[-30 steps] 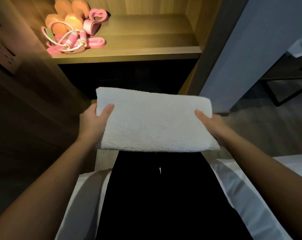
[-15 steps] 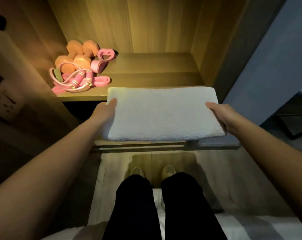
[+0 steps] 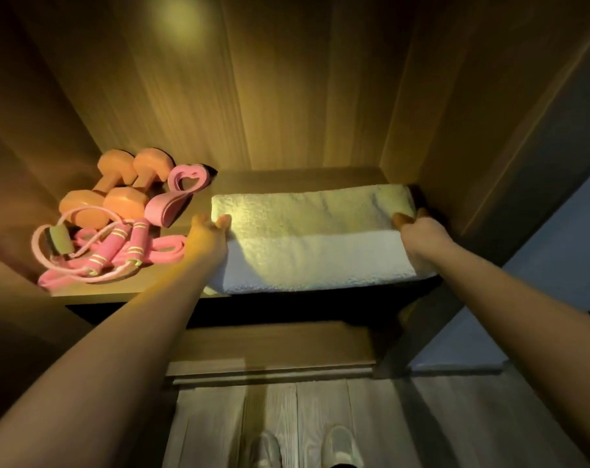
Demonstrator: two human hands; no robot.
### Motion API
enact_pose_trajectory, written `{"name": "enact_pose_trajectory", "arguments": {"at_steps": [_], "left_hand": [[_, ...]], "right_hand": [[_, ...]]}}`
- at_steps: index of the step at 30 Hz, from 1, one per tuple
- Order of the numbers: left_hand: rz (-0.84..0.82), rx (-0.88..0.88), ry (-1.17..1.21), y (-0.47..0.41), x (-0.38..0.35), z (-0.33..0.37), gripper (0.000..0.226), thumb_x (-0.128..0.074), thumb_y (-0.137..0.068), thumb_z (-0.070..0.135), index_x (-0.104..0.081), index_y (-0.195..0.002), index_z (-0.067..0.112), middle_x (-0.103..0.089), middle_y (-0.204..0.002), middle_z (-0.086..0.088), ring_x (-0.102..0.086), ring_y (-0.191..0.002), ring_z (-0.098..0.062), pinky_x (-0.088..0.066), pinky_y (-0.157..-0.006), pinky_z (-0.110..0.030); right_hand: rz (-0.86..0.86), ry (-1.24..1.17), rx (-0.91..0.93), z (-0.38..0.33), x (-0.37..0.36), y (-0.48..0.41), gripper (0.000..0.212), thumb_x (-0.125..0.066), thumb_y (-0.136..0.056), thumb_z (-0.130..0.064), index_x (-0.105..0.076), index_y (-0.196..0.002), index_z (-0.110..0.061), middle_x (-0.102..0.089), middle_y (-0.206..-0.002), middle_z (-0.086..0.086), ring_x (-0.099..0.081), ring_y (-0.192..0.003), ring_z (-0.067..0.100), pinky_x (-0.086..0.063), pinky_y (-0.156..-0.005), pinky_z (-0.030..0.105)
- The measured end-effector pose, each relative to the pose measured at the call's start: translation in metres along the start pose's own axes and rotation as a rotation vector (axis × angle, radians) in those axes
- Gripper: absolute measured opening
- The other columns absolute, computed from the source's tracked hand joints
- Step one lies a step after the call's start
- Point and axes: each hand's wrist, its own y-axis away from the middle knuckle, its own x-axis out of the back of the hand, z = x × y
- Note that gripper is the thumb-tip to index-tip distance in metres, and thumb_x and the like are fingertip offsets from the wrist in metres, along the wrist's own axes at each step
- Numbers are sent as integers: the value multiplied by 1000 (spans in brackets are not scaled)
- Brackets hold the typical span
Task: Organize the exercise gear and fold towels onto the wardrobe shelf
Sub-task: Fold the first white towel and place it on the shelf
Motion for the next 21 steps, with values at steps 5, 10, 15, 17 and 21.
{"name": "enact_pose_trajectory", "arguments": {"at_steps": [5, 10, 15, 17, 21], "left_hand": [[118, -142, -218, -2, -5, -1, 54, -58, -94, 39, -41, -133, 6, -55, -126, -17, -54, -110, -35, -39, -82, -41], [-55, -862, -624, 47, 9, -3, 58, -49, -90, 39, -40, -142, 14, -45, -141, -15, -43, -129, -36, -39, -103, -52], [-135, -967, -1060, 70, -3, -25, 93, -46, -81, 73, -2, -153, 33, -4, -162, -13, -6, -148, -39, -15, -113, -63], [-92, -926, -1156, 63, -14, -22, 102, -48, -80, 76, 11, -151, 33, 0, -161, -17, -6, -147, -42, -17, -111, -63], [-68, -902, -1215, 46, -34, -10, 100, -41, -83, 76, 20, -149, 33, 3, -161, -18, -4, -147, -42, -18, -112, -62]], "right_hand": [[98, 198, 55, 3, -18, -3, 60, -33, -103, -42, -11, -152, -16, -45, -134, 26, -55, -101, 37, -37, -71, 37], [167, 501, 462, -1, -10, 36, 55, -40, -96, -31, -31, -146, -8, -51, -129, 19, -52, -105, 31, -45, -85, 41], [-173, 758, 745, 7, -32, 64, 99, -55, -81, -51, 19, -146, -45, 12, -162, 10, 10, -146, 44, -1, -111, 68], [-126, 807, 720, 9, -38, 55, 103, -58, -85, -52, 29, -140, -50, 25, -159, 8, 22, -144, 43, 3, -109, 71], [-68, 800, 662, 4, -42, 31, 101, -54, -90, -43, 36, -134, -55, 31, -156, 7, 26, -142, 42, 6, -106, 75]]}}
